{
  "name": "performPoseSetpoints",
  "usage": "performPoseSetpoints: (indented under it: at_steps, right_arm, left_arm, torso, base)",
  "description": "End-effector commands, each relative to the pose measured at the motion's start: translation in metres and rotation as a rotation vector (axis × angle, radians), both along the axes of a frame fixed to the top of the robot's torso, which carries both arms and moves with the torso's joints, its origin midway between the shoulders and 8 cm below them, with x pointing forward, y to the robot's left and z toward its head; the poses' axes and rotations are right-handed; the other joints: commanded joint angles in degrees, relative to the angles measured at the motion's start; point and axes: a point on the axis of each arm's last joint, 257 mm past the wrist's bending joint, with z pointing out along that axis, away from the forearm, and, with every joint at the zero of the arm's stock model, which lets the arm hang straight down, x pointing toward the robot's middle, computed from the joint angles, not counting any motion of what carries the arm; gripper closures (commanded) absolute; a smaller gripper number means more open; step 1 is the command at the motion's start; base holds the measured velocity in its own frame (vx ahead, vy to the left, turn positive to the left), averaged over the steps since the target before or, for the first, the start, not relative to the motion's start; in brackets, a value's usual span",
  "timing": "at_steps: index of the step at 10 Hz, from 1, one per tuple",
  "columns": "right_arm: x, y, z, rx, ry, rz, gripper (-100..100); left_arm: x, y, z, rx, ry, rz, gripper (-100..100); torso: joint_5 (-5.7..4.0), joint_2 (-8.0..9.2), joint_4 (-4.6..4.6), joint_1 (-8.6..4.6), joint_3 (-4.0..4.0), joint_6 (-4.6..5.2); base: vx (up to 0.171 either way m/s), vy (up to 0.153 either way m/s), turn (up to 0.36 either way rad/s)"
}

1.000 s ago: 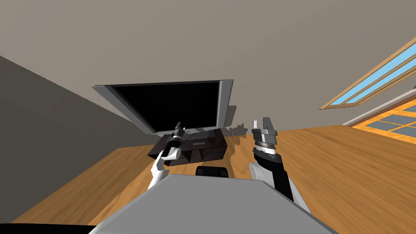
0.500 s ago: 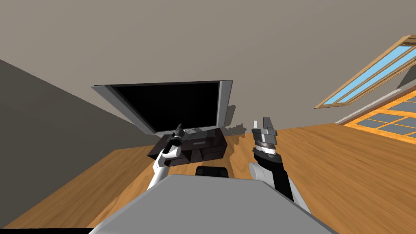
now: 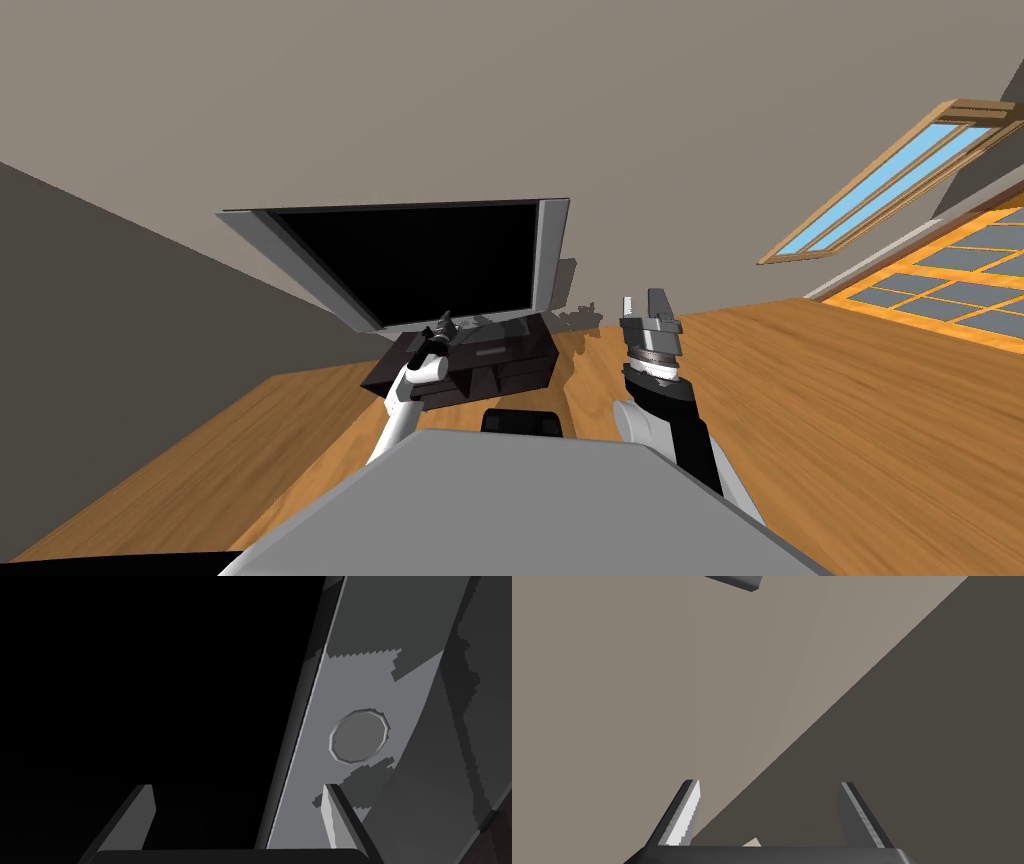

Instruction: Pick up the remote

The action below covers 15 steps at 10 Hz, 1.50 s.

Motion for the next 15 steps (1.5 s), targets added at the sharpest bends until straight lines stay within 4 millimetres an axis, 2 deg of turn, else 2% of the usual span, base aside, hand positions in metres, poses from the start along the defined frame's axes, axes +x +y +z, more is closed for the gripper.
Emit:
performPoseSetpoints:
  at_steps: [1,7,9,15]
  right_arm:
    - [0.000,0.000,0.000,0.000,0.000,0.000,0]
    - [0.000,0.000,0.000,0.000,0.000,0.000,0]
    - [0.000,0.000,0.000,0.000,0.000,0.000,0]
    - [0.000,0.000,0.000,0.000,0.000,0.000,0]
  left_arm:
    - [0.005,0.006,-0.019,-0.026,0.060,0.010,-100]
    - [0.005,0.010,-0.092,-0.104,0.288,0.029,-100]
    - [0.005,0.009,-0.110,-0.124,0.352,0.031,-100]
    - [-0.011,0.002,-0.171,-0.181,0.581,0.034,-100]
  torso:
    - [0.00,0.00,0.00,0.00,0.00,0.00]
    - [-0.01,-0.03,-0.01,-0.06,-0.02,-0.01]
    - [-0.02,-0.04,-0.01,-0.07,-0.02,0.00]
    - [-0.02,-0.09,-0.02,-0.10,-0.05,-0.01]
  base:
    - [-0.019,0.023,-0.070]
    - [-0.012,0.016,-0.064]
    - [-0.006,0.010,-0.063]
    - [0.003,0.006,-0.074]
